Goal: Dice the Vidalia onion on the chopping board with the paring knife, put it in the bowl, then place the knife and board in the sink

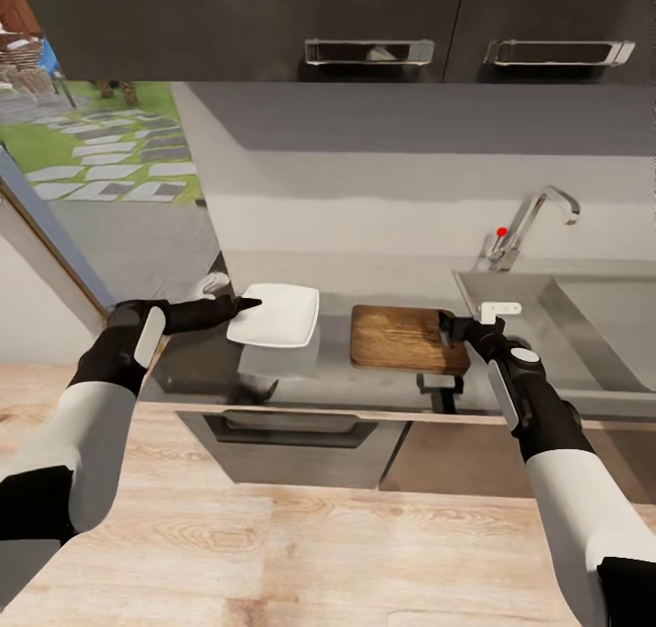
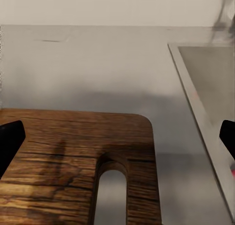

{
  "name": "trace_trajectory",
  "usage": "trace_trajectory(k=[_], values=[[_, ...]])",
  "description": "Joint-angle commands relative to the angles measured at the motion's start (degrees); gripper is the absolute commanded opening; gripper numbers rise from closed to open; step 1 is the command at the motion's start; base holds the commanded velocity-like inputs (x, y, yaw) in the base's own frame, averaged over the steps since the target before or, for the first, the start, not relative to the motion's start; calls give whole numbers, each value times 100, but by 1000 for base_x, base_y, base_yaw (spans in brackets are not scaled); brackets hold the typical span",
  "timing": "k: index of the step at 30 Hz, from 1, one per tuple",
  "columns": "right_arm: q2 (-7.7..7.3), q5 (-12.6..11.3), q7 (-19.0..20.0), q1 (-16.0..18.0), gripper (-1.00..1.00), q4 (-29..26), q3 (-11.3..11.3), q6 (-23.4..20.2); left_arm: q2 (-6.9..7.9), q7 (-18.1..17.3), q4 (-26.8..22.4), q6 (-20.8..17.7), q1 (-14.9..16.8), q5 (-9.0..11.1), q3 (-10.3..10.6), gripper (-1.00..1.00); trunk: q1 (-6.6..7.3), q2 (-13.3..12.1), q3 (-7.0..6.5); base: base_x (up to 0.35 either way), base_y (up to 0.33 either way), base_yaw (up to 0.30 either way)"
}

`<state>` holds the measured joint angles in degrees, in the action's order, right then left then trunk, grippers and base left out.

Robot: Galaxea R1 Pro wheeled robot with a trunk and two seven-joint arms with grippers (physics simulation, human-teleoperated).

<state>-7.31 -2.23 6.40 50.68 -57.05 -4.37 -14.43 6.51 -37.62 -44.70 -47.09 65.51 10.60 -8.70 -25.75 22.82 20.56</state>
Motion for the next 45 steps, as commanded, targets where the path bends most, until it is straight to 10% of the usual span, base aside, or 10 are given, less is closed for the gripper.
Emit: trace_trajectory(k=[1, 7, 18, 31, 45], values=[[1, -21, 28, 4, 100, -8, -11, -34, -112, -12, -168, -19, 5, -12, -1, 100, -4, 10, 1, 0, 0, 0], [1, -20, 28, 3, 100, -8, -11, -34, -542, 5, -667, -11, 5, -18, 125, 100, -4, 10, -55, 0, 0, 0], [1, -9, 28, 3, 100, -8, -14, -26, -1218, 42, -411, 537, 5, -25, 1307, 100, -4, 10, -156, 0, 0, 0], [-12, 7, 22, 3, 100, -8, -42, -28, -971, 1202, 423, 1809, 5, -14, 1308, 100, -4, 10, -249, -105, -127, -139], [-60, 12, 19, 3, 100, -16, -281, -369, -896, 1248, 455, 1853, 5, -14, 1257, 100, -4, 10, -286, -31, -65, -238]])
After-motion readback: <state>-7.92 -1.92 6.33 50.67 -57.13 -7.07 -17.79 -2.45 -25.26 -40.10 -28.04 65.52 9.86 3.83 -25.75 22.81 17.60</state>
